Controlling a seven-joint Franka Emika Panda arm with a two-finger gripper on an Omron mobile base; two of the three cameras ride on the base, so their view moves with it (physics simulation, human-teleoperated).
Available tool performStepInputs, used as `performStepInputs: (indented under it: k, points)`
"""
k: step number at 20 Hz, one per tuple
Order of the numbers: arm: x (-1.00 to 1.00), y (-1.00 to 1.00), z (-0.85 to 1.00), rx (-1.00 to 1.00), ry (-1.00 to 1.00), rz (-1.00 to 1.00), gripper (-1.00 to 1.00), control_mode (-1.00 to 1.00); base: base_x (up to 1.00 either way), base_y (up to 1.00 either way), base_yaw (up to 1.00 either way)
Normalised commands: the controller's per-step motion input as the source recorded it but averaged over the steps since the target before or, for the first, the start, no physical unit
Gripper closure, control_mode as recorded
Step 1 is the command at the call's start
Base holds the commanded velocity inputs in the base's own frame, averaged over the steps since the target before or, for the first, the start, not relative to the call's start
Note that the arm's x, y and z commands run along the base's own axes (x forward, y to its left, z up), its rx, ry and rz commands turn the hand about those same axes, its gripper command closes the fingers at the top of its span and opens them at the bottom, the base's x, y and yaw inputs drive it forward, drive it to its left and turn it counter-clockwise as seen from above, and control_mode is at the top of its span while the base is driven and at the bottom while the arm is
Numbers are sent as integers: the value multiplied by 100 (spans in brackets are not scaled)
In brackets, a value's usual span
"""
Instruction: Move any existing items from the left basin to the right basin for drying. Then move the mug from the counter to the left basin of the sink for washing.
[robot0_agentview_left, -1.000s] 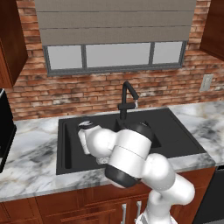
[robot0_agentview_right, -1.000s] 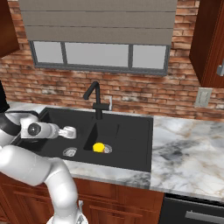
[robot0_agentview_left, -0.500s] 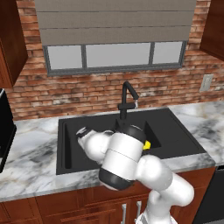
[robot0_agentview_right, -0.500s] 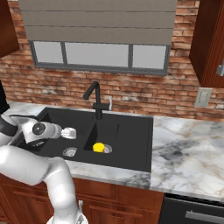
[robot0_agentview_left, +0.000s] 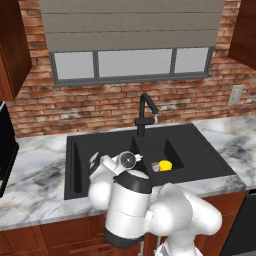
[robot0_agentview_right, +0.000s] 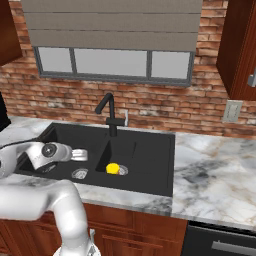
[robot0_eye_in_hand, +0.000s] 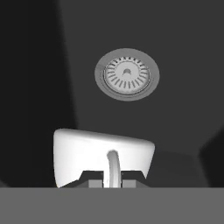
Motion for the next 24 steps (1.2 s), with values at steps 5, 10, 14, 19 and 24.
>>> performStepInputs:
  k: [5, 10, 14, 19, 24]
  points:
    - [0, 17, -21, 1, 0, 0, 100, -100, 0, 0, 0]
    - [0, 13, -20, 0, 4, 0, 100, -100, 0, 0, 0]
    - [0, 3, -18, 1, 1, 0, 100, -100, 0, 0, 0]
    - [0, 8, -19, 2, 0, 0, 100, -100, 0, 0, 0]
    - [0, 9, -20, 2, 0, 0, 100, -100, 0, 0, 0]
